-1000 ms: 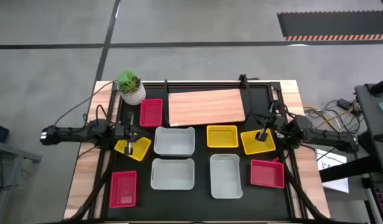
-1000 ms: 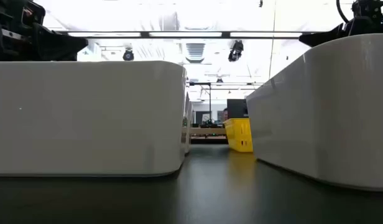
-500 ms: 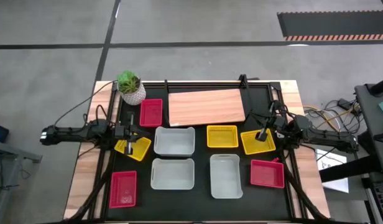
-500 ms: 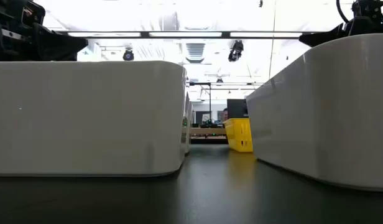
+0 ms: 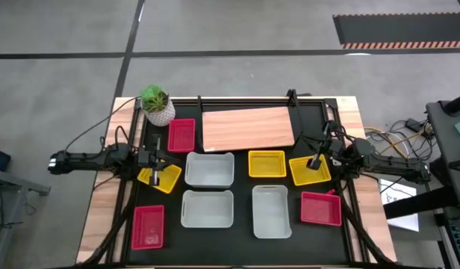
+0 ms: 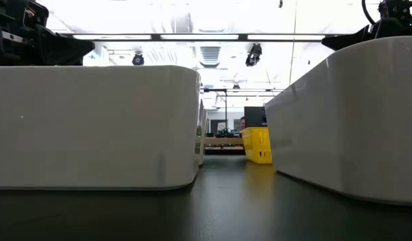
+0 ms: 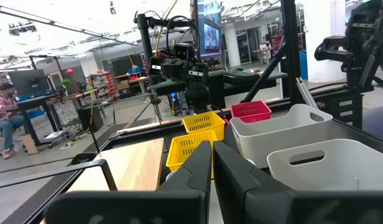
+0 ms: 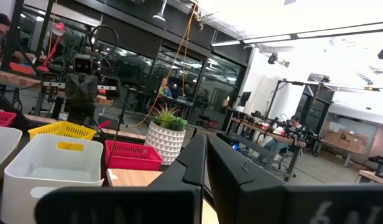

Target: Stack baskets on shelf by color

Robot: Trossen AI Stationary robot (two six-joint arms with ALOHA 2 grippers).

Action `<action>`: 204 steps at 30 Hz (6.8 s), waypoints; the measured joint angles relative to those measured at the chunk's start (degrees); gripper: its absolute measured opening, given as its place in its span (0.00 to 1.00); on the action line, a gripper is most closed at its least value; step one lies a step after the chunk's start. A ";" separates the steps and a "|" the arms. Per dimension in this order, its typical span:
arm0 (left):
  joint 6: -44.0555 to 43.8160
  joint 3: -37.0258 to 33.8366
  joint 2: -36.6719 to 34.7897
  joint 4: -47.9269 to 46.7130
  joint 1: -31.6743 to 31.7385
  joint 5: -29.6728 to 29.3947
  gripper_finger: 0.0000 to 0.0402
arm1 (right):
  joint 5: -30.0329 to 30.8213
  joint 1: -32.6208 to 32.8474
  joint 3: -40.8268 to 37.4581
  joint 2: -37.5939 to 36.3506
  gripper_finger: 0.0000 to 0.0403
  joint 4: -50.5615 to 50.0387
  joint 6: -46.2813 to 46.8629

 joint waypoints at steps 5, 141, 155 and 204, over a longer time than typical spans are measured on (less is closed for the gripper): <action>0.00 0.00 0.00 0.00 0.02 0.00 0.00 | 0.00 -0.01 0.01 0.00 0.02 -0.02 0.00; -18.99 0.04 9.40 47.04 -0.07 17.66 0.00 | -9.09 10.97 85.18 91.03 0.45 -53.52 -15.99; -18.95 0.04 9.40 47.07 -0.07 17.64 0.00 | -9.54 10.97 85.13 100.20 0.45 -53.59 -25.14; -18.99 0.04 9.46 46.86 -0.07 17.64 0.00 | 8.70 18.84 85.12 85.44 0.02 -57.62 -15.09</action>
